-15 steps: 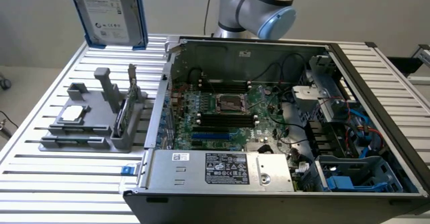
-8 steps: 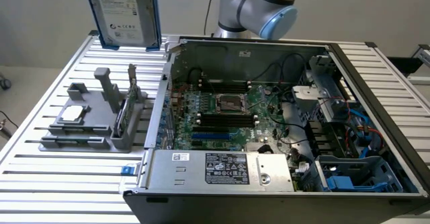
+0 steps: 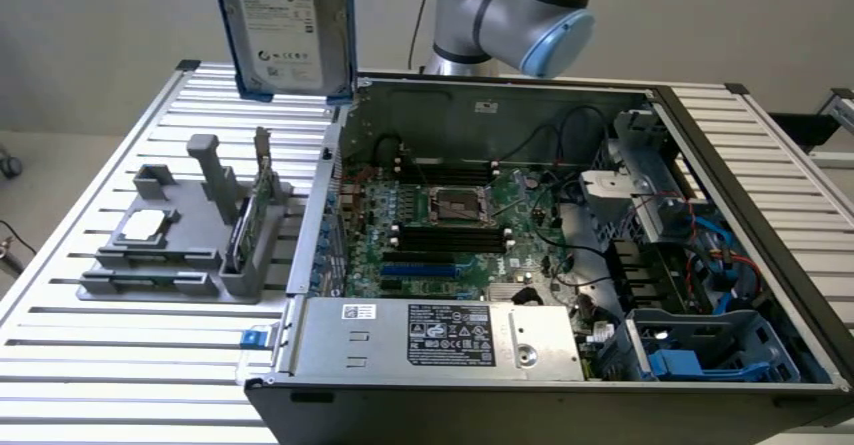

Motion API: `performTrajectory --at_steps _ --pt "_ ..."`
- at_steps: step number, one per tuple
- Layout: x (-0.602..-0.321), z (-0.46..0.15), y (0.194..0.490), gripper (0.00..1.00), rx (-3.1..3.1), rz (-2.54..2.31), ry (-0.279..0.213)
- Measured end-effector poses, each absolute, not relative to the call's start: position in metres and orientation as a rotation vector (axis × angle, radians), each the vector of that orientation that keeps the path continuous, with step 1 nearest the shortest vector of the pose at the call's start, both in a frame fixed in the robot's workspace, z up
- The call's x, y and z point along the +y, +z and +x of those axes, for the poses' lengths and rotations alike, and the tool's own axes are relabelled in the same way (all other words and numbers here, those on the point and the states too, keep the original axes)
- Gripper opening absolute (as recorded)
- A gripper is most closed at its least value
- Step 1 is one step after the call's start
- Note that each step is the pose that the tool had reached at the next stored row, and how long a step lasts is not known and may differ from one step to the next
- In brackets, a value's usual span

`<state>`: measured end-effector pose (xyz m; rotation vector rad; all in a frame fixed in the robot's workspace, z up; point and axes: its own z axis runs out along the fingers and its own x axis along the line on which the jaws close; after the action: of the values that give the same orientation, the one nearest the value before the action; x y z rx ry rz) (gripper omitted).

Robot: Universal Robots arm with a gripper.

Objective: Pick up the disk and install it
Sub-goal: 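Pick up the disk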

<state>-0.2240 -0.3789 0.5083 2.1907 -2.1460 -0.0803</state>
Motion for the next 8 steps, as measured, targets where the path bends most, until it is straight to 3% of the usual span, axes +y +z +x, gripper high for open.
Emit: performTrajectory --at_steps 8 --pt "-0.381 -0.187 0.508 0.33 -2.143 2.194 -0.08"
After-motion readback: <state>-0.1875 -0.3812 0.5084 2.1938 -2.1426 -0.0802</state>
